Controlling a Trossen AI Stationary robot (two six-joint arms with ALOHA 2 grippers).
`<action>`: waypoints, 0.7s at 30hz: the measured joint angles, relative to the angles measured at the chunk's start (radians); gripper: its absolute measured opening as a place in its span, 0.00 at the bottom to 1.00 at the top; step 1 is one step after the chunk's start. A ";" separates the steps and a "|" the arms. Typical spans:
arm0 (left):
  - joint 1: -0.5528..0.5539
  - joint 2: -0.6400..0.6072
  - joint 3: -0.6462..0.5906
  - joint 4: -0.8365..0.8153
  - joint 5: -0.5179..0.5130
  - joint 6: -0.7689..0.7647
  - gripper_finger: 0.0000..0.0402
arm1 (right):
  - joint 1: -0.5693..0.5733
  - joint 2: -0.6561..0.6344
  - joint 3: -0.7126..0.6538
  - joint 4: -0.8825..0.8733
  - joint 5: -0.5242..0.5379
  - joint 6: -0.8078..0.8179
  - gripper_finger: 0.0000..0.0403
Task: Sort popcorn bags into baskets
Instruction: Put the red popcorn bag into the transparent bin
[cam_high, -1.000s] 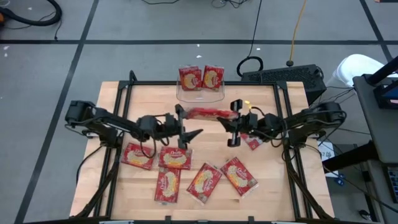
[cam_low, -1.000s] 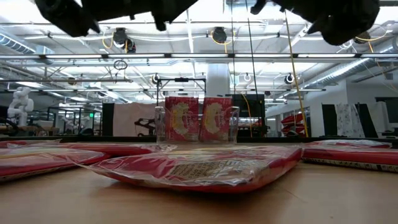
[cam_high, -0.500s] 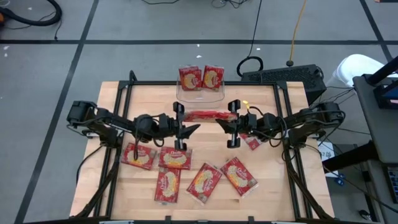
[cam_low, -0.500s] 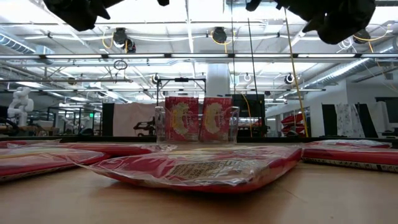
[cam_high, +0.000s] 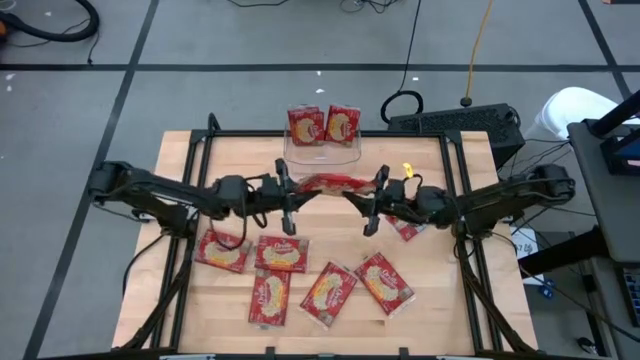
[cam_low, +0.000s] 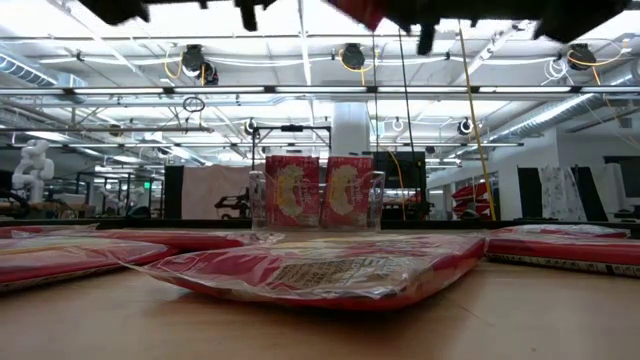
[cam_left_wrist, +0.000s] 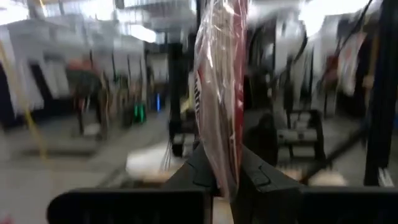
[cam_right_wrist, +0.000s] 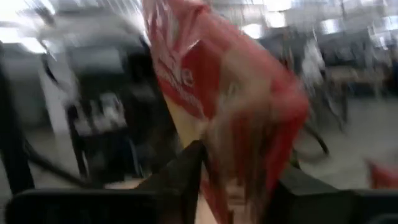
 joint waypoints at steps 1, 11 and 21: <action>0.006 -0.036 0.000 -0.094 -0.008 -0.016 0.05 | 0.003 -0.033 0.000 -0.086 0.010 0.024 0.30; 0.053 -0.197 0.000 -0.768 -0.017 -0.276 0.06 | -0.046 -0.121 0.302 -1.106 -0.010 0.228 0.46; 0.053 -0.109 0.004 -0.855 0.156 -0.442 0.07 | -0.114 0.183 0.769 -1.421 -0.264 0.019 0.47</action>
